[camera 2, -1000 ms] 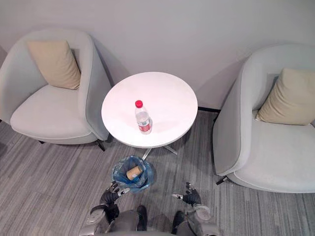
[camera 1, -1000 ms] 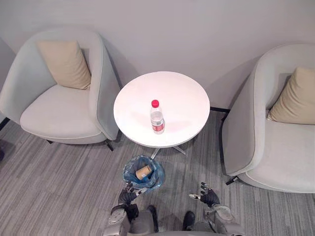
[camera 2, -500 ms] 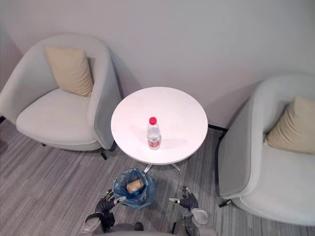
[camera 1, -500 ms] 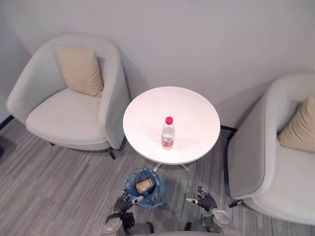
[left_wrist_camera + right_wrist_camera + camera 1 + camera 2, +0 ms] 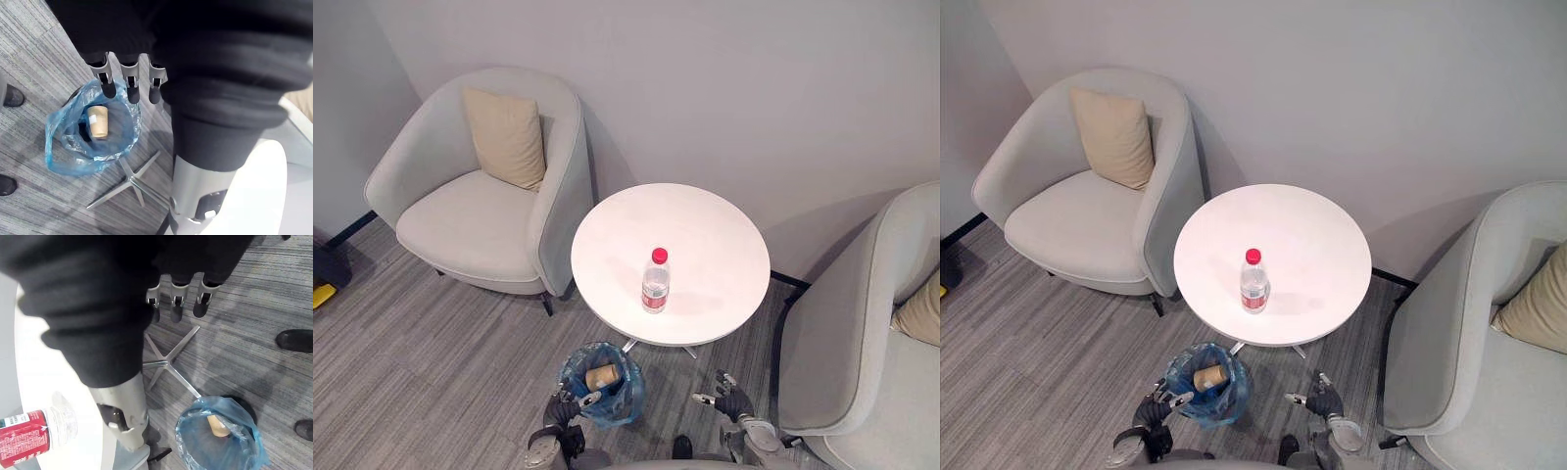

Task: Gather rubbish on tea table into small bin, then transfer packed bag to large trash can.

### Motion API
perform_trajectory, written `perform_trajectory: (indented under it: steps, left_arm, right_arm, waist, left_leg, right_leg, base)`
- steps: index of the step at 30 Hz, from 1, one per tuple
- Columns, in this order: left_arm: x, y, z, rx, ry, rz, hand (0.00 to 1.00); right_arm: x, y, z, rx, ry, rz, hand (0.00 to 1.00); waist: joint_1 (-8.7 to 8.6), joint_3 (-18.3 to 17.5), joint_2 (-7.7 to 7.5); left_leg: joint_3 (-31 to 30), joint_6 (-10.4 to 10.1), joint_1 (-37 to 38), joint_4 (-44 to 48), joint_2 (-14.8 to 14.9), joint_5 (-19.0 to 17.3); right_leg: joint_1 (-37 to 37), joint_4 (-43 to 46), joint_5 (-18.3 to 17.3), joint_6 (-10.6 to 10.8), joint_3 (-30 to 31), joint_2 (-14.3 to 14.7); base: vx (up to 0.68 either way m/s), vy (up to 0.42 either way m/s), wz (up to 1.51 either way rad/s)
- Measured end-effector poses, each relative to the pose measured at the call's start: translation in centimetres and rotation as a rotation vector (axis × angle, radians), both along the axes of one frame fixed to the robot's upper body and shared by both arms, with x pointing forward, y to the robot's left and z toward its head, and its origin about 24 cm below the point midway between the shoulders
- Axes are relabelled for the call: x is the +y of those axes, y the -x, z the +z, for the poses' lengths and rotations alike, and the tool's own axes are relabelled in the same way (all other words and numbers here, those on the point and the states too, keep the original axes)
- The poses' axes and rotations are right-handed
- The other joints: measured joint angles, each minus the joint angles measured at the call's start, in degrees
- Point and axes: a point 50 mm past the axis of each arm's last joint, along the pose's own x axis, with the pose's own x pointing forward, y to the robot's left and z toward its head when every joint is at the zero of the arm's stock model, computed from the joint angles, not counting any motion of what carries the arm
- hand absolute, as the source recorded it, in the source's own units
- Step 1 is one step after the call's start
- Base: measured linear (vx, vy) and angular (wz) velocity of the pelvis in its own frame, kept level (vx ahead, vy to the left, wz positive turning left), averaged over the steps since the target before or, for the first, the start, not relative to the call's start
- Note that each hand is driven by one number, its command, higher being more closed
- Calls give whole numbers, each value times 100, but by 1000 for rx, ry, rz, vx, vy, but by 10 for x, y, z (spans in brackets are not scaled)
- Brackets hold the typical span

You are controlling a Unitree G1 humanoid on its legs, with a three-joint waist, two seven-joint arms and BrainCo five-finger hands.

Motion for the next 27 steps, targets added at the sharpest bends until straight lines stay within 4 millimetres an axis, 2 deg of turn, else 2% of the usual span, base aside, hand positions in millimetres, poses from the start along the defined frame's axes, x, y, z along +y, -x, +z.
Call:
perform_trajectory:
  steps: [5,7,8,9,10,11,13,18,27]
  left_arm:
    - [2,1,0,4,-15,-30,0]
    - [7,0,1,2,-30,-35,0]
    - [11,1,1,1,-28,-46,0]
    - [12,1,1,0,-29,-50,0]
    - [13,1,1,0,-31,-49,0]
    - [15,2,1,3,-39,-47,0]
    - [18,3,1,5,-47,-50,0]
    - [12,2,1,5,-37,-62,0]
    - [18,7,0,11,-43,-75,0]
  right_arm:
    - [0,-10,11,-74,11,-27,0]
    - [-21,-20,19,-122,49,-78,0]
    - [-43,-27,26,-149,-16,-133,0]
    - [-51,-30,31,-173,-29,-141,0]
    - [-68,-38,48,-253,24,-123,0]
    - [-70,-44,61,-332,43,-105,0]
    - [-66,-54,76,-433,61,-78,0]
    - [-46,-59,77,-452,42,-22,0]
    - [-41,-76,100,-541,49,113,0]
  waist:
    - [-6,-19,0]
    - [-1,-22,-6]
    - [-10,-25,-1]
    - [-9,-24,4]
    - [-19,-24,14]
    - [-28,-24,11]
    - [-69,-33,-12]
    - [-142,-51,-41]
    - [-141,-51,-42]
  left_leg:
    - [-27,9,-9,-12,-58,10]
    - [-27,23,-5,-36,-67,21]
    - [-30,34,17,-54,-118,45]
    - [-33,41,26,-78,-130,62]
    - [-34,52,42,-154,-145,112]
    - [-31,38,57,-218,-146,147]
    - [-22,32,83,-249,-134,153]
    - [-11,23,85,-310,-135,195]
    - [-40,23,70,-310,-141,196]
  right_leg:
    - [91,-176,93,46,-21,-12]
    - [91,-176,100,51,-22,-20]
    - [95,-175,104,56,-24,-39]
    - [95,-176,105,58,-19,-48]
    - [84,-177,108,63,-1,-66]
    - [67,-182,116,58,10,-66]
    - [73,-213,137,38,32,-44]
    - [91,-318,215,31,33,-37]
    - [91,-318,216,32,-7,-46]
  base:
    - [-9,5,2]
    - [-13,3,2]
    - [0,0,0]
    - [-30,29,3]
    - [-31,11,2]
    - [0,0,0]
    - [-31,-16,-7]
    - [-40,-13,-3]
    - [-24,-2,1]
